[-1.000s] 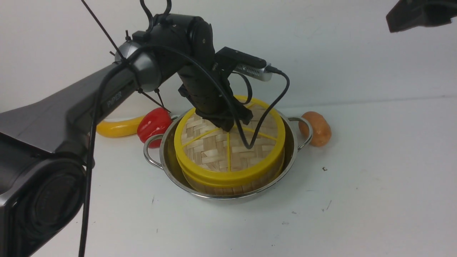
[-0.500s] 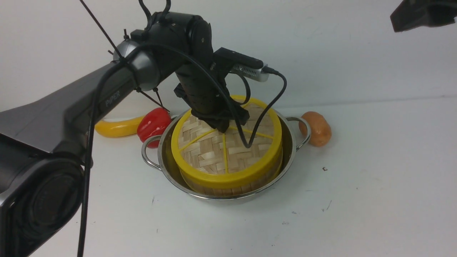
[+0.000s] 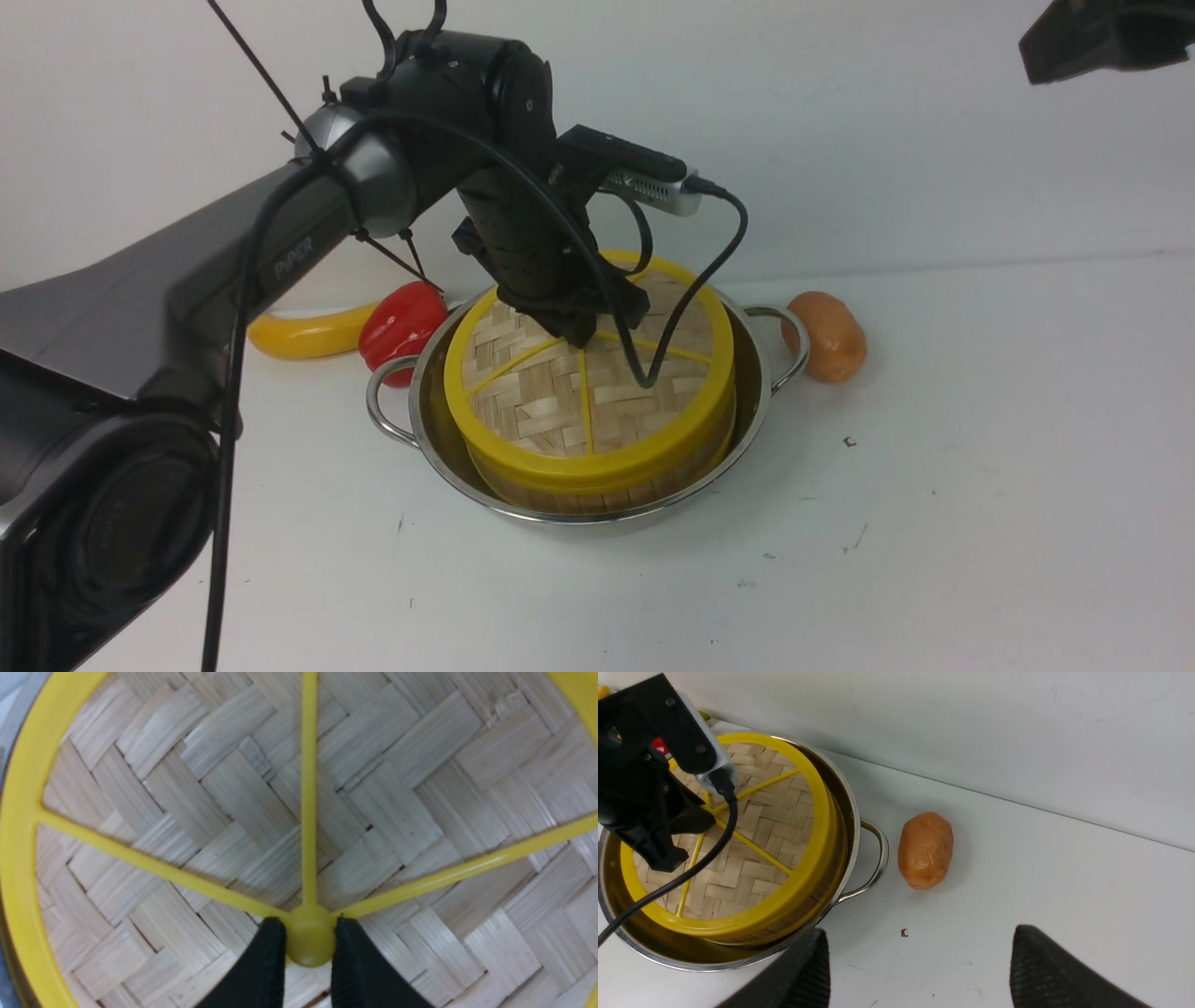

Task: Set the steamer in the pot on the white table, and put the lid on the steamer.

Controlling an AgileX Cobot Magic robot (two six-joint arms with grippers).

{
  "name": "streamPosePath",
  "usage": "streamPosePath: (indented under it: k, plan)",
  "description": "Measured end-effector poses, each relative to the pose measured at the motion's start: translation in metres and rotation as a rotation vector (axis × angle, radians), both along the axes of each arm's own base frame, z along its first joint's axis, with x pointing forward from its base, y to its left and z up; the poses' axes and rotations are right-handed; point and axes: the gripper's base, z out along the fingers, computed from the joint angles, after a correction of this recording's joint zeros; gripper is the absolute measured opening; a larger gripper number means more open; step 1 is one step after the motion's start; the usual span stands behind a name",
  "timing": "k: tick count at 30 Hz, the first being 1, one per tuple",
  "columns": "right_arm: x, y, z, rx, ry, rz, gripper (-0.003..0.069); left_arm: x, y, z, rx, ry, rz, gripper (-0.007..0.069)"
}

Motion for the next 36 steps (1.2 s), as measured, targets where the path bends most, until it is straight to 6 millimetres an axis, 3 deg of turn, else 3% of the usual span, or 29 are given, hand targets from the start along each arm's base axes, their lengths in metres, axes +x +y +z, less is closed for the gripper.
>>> streamPosePath:
  k: [12, 16, 20, 21, 24, 25, 27, 29, 31, 33, 36]
  plan:
    - [0.0, 0.0, 0.0, 0.0, 0.0, 0.0, 0.0501, 0.003, -0.003, -0.009, -0.013, 0.018, -0.007, 0.0118]
    - [0.0, 0.0, 0.0, 0.0, 0.0, 0.0, 0.0501, 0.003, -0.003, -0.008, -0.013, 0.017, -0.008, 0.0193]
    - [0.0, 0.0, 0.0, -0.001, 0.0, 0.0, 0.0501, 0.001, -0.002, 0.001, -0.019, 0.001, -0.009, 0.0389]
    - [0.0, 0.0, 0.0, -0.001, 0.0, 0.0, 0.0501, 0.0, -0.001, 0.004, -0.021, -0.004, -0.009, 0.0407]
    - [0.0, 0.0, 0.0, -0.003, 0.0, -0.001, 0.0501, -0.01, 0.004, 0.038, -0.046, -0.07, -0.008, 0.0494]
    - [0.0, 0.0, 0.0, -0.003, 0.0, -0.001, 0.0501, -0.023, 0.011, 0.074, -0.054, -0.142, -0.008, 0.05]
    - [-0.001, 0.0, 0.0, -0.004, -0.002, 0.0, 0.0501, -0.038, 0.021, 0.106, -0.042, -0.197, -0.007, 0.0468]
    - [-0.005, -0.002, 0.004, -0.005, -0.014, 0.004, 0.0501, -0.06, 0.036, 0.144, -0.009, -0.267, 0.002, 0.0372]
    - [-0.014, -0.005, 0.011, -0.004, -0.044, 0.004, 0.049, -0.086, 0.057, 0.182, 0.014, -0.366, 0.028, 0.0206]
    - [-0.03, -0.01, 0.018, -0.007, -0.075, 0.003, 0.0462, -0.114, 0.081, 0.208, 0.011, -0.426, 0.063, 0.0062]
    - [-0.057, -0.018, 0.026, -0.015, -0.12, 0.002, 0.0395, -0.151, 0.109, 0.225, -0.002, -0.468, 0.108, -0.0001]
